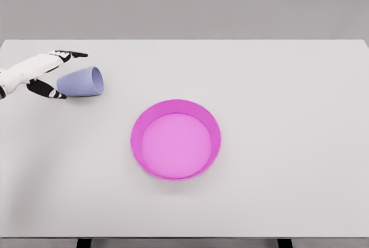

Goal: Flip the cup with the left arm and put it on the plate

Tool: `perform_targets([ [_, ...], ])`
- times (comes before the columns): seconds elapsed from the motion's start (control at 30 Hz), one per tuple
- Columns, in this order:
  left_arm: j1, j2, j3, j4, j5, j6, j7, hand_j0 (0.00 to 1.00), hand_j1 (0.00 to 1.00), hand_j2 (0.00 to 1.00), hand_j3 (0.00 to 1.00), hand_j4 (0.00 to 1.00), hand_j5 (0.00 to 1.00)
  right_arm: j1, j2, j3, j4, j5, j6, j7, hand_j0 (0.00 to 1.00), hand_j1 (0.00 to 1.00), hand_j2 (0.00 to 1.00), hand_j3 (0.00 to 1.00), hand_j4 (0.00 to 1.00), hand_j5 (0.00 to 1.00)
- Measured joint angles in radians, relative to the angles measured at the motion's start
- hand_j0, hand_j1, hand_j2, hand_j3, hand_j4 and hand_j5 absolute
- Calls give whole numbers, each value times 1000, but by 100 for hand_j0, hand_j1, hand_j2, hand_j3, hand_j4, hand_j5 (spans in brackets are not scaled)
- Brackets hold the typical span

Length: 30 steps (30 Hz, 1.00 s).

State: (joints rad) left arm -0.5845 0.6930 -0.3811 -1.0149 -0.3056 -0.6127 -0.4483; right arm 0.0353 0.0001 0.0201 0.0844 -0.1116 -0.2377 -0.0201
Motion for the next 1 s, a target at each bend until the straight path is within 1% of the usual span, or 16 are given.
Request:
perform_targets([
  [0.43, -6, -32, -2, 12, 3, 0, -71, 100, 100, 100, 100, 100, 100, 0, 0, 0, 0, 0, 0, 0, 100, 100, 100, 100, 100, 100],
  [0.63, -35, -61, -2, 30, 1, 0, -82, 100, 100, 100, 100, 100, 100, 0, 0, 0, 0, 0, 0, 0, 100, 100, 100, 100, 100, 100],
  [0.83, -63, -91, -2, 90, -1, 0, -84, 100, 100, 100, 100, 100, 100, 0, 0, 0, 0, 0, 0, 0, 100, 100, 100, 100, 100, 100],
  [0.93, -63, -103, -3, 116, -6, -1, -84, 100, 100, 100, 100, 100, 100, 0, 0, 0, 0, 0, 0, 0, 100, 100, 100, 100, 100, 100],
  [1.0, -64, -107, -3, 124, -23, -1, -83, 100, 100, 100, 100, 100, 100, 0, 0, 0, 0, 0, 0, 0, 100, 100, 100, 100, 100, 100],
])
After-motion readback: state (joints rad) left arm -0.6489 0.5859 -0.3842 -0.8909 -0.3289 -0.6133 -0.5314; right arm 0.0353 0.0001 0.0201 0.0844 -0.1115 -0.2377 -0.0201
